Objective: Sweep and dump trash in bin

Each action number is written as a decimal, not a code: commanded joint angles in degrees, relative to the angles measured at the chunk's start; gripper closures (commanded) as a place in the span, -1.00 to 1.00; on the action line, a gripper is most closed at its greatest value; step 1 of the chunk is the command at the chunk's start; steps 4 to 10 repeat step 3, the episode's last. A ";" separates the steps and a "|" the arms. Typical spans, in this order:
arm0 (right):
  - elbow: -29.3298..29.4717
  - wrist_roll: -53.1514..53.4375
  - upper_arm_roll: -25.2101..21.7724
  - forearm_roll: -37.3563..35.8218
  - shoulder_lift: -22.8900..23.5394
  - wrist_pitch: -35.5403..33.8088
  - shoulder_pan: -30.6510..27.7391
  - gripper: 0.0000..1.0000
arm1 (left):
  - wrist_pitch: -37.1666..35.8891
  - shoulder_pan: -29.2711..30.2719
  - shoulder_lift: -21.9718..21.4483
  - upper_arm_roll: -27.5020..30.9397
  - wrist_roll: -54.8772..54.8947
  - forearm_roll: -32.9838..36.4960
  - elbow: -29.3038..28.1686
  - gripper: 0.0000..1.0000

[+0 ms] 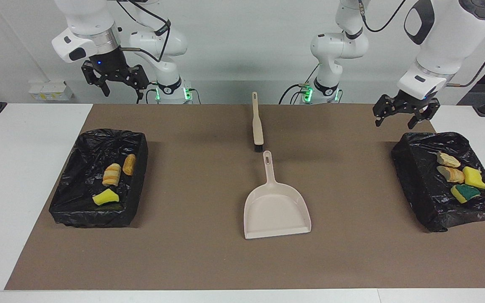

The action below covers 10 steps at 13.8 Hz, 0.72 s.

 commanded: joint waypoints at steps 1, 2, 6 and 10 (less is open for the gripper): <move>-1.52 0.23 0.27 1.24 -1.13 1.04 -0.75 -1.00 | -1.74 0.59 -0.44 -0.16 0.78 -0.19 1.37 -1.00; -1.52 0.23 0.27 1.24 -1.13 1.04 -0.75 -1.00 | -1.92 0.59 -0.44 -0.24 0.78 -0.10 1.47 -1.00; -1.52 0.23 0.27 1.24 -1.13 1.04 -0.75 -1.00 | -2.01 0.59 -0.44 -0.24 0.78 -0.10 1.47 -1.00; -1.52 0.23 0.27 1.24 -1.13 1.04 -0.75 -1.00 | -2.01 0.59 -0.44 -0.24 0.78 -0.10 1.47 -1.00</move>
